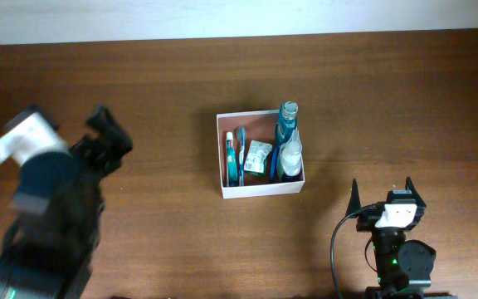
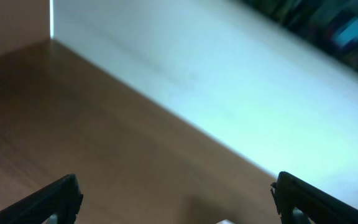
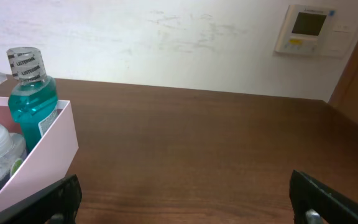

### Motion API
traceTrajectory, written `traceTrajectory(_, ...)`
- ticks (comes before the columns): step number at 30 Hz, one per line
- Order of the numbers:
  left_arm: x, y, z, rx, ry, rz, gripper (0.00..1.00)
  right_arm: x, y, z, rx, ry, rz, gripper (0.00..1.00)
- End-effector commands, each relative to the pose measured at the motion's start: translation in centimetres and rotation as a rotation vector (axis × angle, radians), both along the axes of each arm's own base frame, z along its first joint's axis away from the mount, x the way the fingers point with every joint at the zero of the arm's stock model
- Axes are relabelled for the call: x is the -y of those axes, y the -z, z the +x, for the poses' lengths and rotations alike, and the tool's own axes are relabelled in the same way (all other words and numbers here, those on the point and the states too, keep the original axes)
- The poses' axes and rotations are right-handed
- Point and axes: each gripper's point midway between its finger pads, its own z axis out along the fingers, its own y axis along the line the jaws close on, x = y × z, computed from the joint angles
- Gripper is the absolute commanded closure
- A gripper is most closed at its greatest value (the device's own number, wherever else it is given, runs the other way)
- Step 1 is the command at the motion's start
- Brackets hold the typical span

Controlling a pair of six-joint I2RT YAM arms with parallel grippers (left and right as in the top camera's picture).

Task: Pack container

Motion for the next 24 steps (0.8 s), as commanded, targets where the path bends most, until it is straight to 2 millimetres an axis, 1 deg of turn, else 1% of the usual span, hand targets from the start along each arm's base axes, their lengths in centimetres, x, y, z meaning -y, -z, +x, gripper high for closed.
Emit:
traceTrajectory(1,-1.2,-3.1,-3.7,0.125,-0.014,-0.016,0.01,0.0,0.2,0.0,-0.003,-0.003,-0.003,0.02)
traceTrajectory(4,-2.0,-5.0,-6.9,0.224,-0.015,-0.041,0.01,0.0,0.2,0.0,-0.003,-0.003,-0.003,0.02)
traceTrajectory(8,-3.2,-6.9,-11.2,0.345,-0.024,-0.070,0.01,0.0,0.2,0.0,-0.003,-0.003,-0.003,0.02)
traceTrajectory(9,-3.5,-7.2,-12.1,0.372,-0.031,-0.075,0.01,0.0,0.2,0.0,-0.003,-0.003,-0.003,0.02)
traceTrajectory(10,-4.1,-7.6,-13.7,0.414,-0.049,-0.081,0.01,0.0,0.2,0.0,-0.003,-0.003,-0.003,0.01)
traceTrajectory(13,-4.9,-8.0,-16.0,0.464,-0.087,-0.084,0.01,0.0,0.2,0.0,-0.003,-0.003,-0.003,0.02)
traceTrajectory(17,-5.6,-8.0,-18.1,0.502,-0.123,-0.082,0.01,0.0,0.2,0.0,-0.003,-0.003,-0.003,0.02)
traceTrajectory(22,-5.9,-8.0,-19.3,0.527,-0.151,-0.079,0.00,0.0,0.2,0.0,-0.003,-0.003,-0.003,0.02)
traceTrajectory(24,-6.1,-7.3,-19.5,0.499,-0.165,-0.071,0.01,0.0,0.2,0.0,-0.003,-0.003,-0.003,0.02)
